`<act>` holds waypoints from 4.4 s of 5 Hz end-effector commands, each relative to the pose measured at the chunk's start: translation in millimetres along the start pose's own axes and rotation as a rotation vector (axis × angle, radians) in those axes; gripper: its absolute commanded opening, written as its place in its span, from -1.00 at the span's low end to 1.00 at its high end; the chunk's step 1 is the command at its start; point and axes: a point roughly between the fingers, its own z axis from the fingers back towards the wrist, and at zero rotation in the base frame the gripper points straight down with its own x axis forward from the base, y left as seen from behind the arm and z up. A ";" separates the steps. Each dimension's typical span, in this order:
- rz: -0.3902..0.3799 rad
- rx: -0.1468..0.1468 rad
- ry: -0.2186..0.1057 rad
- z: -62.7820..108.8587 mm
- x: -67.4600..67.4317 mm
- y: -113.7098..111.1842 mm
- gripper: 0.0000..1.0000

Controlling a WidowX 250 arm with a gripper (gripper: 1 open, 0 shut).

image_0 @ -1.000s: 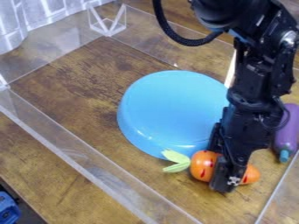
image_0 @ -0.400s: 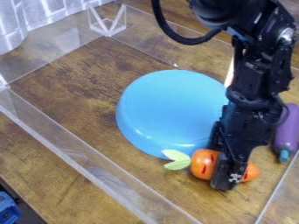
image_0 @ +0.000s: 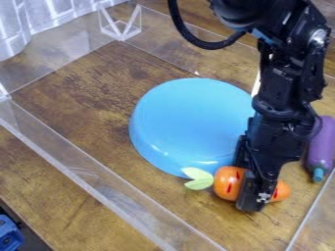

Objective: Move the carrot to the right side

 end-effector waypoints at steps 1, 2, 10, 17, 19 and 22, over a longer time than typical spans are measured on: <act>0.030 -0.002 -0.005 -4.0 -13.7 11.7 -1.00; 0.034 -0.004 -0.011 -4.2 -13.4 12.0 -1.00; 0.161 0.033 -0.069 19.5 -18.8 10.8 1.00; 0.251 0.007 -0.121 45.9 -12.0 0.2 1.00; 0.266 0.003 -0.139 55.3 -8.6 -2.0 1.00; 0.279 0.016 -0.151 61.3 -1.5 -1.4 1.00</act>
